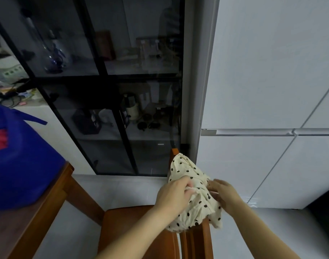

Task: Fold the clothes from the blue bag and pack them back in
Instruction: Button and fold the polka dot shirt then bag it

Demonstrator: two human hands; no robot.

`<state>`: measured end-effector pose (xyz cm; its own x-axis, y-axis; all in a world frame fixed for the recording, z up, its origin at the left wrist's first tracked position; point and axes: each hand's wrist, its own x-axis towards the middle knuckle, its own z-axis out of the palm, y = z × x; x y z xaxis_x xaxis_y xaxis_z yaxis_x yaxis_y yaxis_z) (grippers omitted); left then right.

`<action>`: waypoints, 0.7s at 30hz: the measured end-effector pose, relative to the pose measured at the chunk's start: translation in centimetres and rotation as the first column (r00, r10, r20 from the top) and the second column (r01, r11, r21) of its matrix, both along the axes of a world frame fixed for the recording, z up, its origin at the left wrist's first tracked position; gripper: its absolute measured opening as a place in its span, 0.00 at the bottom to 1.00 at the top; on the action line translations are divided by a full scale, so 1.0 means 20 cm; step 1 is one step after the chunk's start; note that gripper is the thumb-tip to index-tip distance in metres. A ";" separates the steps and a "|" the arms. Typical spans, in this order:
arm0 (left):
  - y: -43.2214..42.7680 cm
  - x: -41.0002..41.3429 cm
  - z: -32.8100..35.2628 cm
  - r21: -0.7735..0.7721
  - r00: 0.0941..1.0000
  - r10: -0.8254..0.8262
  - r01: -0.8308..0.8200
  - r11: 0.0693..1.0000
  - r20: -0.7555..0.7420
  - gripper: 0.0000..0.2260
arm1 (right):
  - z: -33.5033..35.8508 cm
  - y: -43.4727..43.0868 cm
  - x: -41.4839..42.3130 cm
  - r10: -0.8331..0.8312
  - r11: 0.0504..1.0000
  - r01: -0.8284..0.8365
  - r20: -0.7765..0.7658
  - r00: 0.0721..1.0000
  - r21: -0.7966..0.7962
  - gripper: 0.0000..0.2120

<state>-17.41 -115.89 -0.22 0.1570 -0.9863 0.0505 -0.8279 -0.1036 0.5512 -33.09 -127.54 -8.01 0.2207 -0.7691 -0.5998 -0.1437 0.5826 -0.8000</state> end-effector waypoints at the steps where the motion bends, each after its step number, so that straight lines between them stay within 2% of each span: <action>1: 0.02 0.01 0.01 0.008 1.000 0.007 -0.007 1.000 -0.005 0.06 | 0.01 0.00 -0.01 -0.005 1.000 0.005 0.003 1.000 -0.016 0.22; 7: 0.10 0.10 0.01 0.077 0.994 0.084 -0.078 0.994 -0.067 0.04 | 0.07 0.04 -0.08 -0.002 0.985 -0.014 -0.094 0.996 -0.169 0.16; 11: 0.14 0.08 0.01 0.225 0.999 -0.041 0.045 0.973 -0.023 0.05 | 0.07 0.07 -0.10 0.003 0.971 -0.048 -0.190 0.982 -0.233 0.18; 15: 0.17 0.10 -0.03 0.244 0.999 -0.037 0.034 0.969 0.006 0.05 | 0.05 0.09 -0.14 0.043 0.955 -0.108 -0.232 0.972 -0.275 0.18; 19: 0.21 0.13 -0.05 0.488 0.973 -0.220 0.224 0.844 -0.066 0.07 | 0.08 0.10 -0.13 0.162 0.908 -0.242 -0.245 0.956 -0.342 0.13; 21: 0.22 0.13 -0.06 0.539 0.970 -0.227 0.240 0.807 -0.092 0.08 | 0.10 0.11 -0.12 0.193 0.895 -0.269 -0.233 0.953 -0.356 0.11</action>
<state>-14.80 -111.48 -1.42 -0.0872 -0.8592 -0.5042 -0.8543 -0.1959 0.4815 -35.39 -125.43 -5.94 0.3332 -0.8869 -0.3201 -0.4055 0.1717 -0.8978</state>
